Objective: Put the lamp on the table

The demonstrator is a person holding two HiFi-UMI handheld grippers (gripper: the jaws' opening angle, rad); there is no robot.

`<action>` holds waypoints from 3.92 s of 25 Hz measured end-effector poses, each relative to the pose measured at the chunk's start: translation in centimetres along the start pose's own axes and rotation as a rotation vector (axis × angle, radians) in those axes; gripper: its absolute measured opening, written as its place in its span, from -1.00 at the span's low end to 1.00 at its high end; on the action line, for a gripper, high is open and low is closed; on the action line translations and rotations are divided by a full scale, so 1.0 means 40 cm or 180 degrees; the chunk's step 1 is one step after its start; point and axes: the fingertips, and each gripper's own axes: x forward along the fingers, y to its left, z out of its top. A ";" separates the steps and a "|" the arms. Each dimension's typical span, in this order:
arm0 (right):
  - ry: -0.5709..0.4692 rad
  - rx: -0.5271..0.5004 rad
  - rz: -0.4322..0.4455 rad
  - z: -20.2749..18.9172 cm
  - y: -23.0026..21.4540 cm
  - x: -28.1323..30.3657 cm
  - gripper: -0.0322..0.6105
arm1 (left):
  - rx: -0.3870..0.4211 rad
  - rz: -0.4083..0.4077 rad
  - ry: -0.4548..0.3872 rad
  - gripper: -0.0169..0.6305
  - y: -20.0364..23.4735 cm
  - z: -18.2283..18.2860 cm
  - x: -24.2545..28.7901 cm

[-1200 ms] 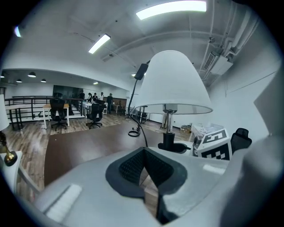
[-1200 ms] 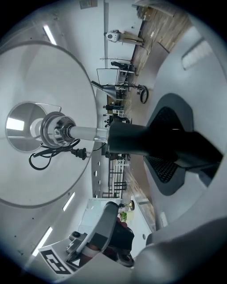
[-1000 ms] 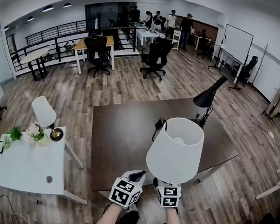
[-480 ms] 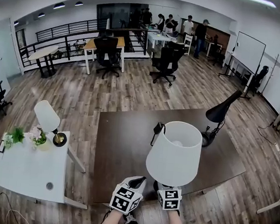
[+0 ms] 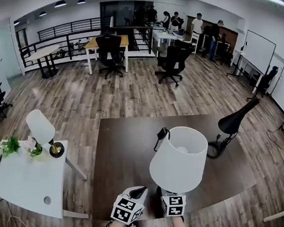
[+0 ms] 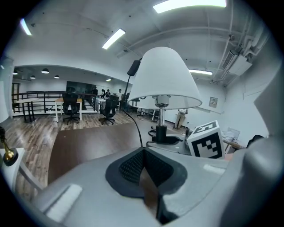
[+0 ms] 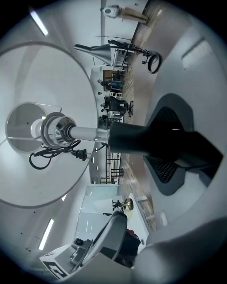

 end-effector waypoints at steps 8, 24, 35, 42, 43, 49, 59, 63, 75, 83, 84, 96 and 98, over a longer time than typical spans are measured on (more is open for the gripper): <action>0.0043 0.0218 0.0105 0.014 0.001 0.155 -0.31 | 0.0041 -0.0024 -0.0007 -0.95 0.098 0.079 0.079; 0.0115 0.0206 0.0046 0.012 -0.083 0.308 -0.31 | 0.0114 -0.0032 0.0184 -0.95 0.175 0.064 0.133; 0.0185 0.0344 0.0084 -0.076 -0.105 0.364 -0.31 | -0.0064 -0.0001 0.0234 -0.95 0.164 -0.026 0.190; 0.0078 0.0411 0.0092 -0.086 -0.105 0.393 -0.31 | -0.0066 0.0037 0.0245 -0.95 0.178 -0.034 0.209; 0.0072 0.0402 0.0090 -0.089 -0.106 0.395 -0.31 | -0.0095 0.0064 0.0259 -0.95 0.184 -0.037 0.205; 0.0022 0.0226 -0.0049 -0.101 -0.114 0.398 -0.30 | -0.0213 0.0178 0.0281 -0.95 0.215 -0.059 0.193; -0.0010 0.0076 0.0099 -0.162 -0.068 0.389 -0.30 | -0.0315 0.0159 0.0322 -0.95 0.212 -0.105 0.197; -0.0006 0.0056 0.0114 -0.167 -0.063 0.389 -0.30 | -0.0342 0.0173 0.0322 -0.95 0.211 -0.109 0.195; 0.0008 -0.0017 0.0060 -0.170 -0.068 0.360 -0.34 | -0.0394 0.0144 0.0235 -0.95 0.179 -0.116 0.187; -0.0010 -0.0008 -0.0014 -0.178 -0.087 0.335 -0.36 | -0.0555 0.0175 0.0214 -0.95 0.173 -0.149 0.181; -0.0010 -0.0025 -0.0011 -0.180 -0.086 0.332 -0.36 | -0.0574 0.0177 0.0207 -0.95 0.174 -0.153 0.180; 0.0003 -0.0168 -0.0019 -0.189 -0.064 0.332 -0.35 | -0.0657 0.0239 0.0164 -0.95 0.175 -0.180 0.149; 0.0001 -0.0162 -0.0033 -0.189 -0.059 0.334 -0.35 | -0.0655 0.0255 0.0165 -0.95 0.171 -0.185 0.140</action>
